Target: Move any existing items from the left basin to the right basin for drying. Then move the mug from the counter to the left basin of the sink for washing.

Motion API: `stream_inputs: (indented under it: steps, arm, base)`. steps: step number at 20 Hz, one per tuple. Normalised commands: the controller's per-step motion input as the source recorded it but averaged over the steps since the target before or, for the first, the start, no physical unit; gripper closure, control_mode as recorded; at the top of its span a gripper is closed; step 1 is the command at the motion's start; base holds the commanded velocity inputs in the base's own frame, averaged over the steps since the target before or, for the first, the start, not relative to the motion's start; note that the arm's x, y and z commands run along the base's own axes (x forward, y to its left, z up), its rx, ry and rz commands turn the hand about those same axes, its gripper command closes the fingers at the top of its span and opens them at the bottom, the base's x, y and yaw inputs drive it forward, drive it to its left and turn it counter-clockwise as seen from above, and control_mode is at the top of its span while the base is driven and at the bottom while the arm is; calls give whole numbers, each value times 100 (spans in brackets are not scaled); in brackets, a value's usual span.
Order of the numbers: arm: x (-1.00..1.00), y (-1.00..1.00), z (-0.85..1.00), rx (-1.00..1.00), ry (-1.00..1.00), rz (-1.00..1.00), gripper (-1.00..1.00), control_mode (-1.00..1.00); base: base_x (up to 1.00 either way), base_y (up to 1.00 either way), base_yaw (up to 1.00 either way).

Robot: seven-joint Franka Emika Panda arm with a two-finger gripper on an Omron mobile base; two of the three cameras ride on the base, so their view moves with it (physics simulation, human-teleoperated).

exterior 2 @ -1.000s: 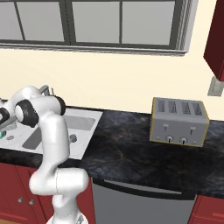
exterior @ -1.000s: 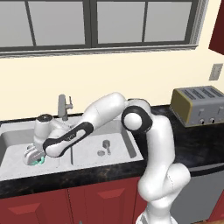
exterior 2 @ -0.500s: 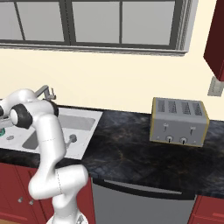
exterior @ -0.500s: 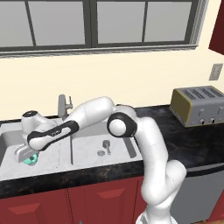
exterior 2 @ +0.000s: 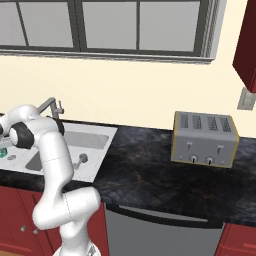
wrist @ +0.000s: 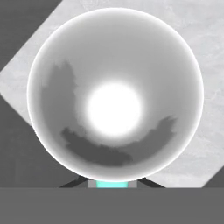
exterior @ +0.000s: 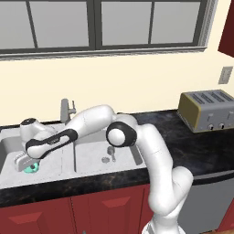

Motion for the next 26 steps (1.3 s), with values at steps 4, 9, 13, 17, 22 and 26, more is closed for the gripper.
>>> stream_inputs:
  steps: [4, 9, 13, 17, 22, 26]
  arm:
    - [7, 0, -21, 0, 0, 0, 100, -100]
    - [7, 0, -22, 0, 0, 0, 100, -100]
    - [12, 0, -21, 0, 0, 0, 100, -100]
    - [16, 0, -21, 0, 0, 0, 100, -100]
    - [17, 0, -23, 0, 0, 0, 100, -100]
    - [13, 0, -24, 0, 0, 0, 100, -100]
  base:
    - [0, 0, 0]
    - [0, 0, 0]
    - [0, 0, 0]
    - [0, 0, 0]
    - [0, 0, 0]
    - [0, 0, 0]
